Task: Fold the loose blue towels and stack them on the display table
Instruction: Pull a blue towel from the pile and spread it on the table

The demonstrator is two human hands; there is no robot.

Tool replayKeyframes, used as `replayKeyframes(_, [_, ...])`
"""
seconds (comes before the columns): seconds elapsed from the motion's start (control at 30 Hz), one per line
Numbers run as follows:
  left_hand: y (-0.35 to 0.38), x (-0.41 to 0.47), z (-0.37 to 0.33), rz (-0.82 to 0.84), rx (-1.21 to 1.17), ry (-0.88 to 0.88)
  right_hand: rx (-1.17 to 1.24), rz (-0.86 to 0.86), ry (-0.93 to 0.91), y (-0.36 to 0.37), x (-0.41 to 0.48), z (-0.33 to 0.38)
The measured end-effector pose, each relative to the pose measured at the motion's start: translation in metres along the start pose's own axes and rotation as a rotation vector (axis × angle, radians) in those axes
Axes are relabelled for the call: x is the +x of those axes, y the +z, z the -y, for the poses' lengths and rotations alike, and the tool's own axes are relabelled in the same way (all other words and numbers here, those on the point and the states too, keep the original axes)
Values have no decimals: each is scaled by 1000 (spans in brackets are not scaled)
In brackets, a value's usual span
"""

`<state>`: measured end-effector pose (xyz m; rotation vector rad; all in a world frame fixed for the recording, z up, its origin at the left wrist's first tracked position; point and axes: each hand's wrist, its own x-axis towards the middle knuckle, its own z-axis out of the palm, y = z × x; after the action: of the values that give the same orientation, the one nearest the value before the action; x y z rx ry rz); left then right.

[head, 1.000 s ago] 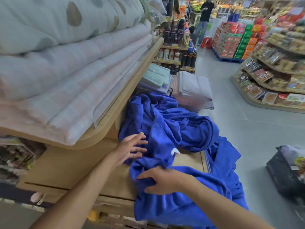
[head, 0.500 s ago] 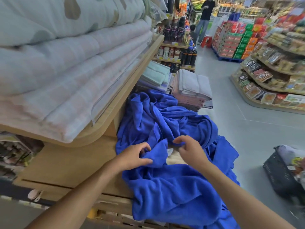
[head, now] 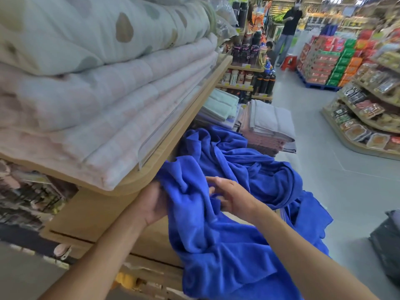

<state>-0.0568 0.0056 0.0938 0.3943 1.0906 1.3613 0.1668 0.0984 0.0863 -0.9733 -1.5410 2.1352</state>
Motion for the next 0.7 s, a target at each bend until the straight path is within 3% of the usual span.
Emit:
replayKeyframes(0.1, [11, -6, -11, 162, -61, -5, -201, -51, -34, -17, -7, 12])
replayKeyframes(0.17, [16, -5, -14, 218, -159, -82, -89, -55, 52, -29, -10, 17])
replayKeyframes(0.23, [26, 3, -10, 244, -236, -138, 5, 87, 124, -26, -13, 20])
replayKeyframes(0.3, [42, 4, -10, 379, -390, -195, -6, 189, 74, -18, -15, 19])
replayKeyframes(0.37, [53, 7, -17, 485, -228, -147, 20, 110, -2, -23, -20, 28])
replayKeyframes(0.43, [57, 19, -27, 376, 38, -17, 57, -133, -140, -44, -26, 45])
replayKeyframes(0.5, [60, 41, -37, 43, 212, 249, 120, -430, -292, -75, -34, 71])
replayKeyframes(0.57, [68, 59, -48, -94, 306, 462, 128, -651, -404, -102, -38, 101])
replayKeyframes(0.63, [80, 79, -59, -96, 425, 475, 83, -779, -466, -126, -36, 130])
replayKeyframes(0.7, [94, 103, -74, -179, 650, 330, 47, -867, -515, -144, -30, 159])
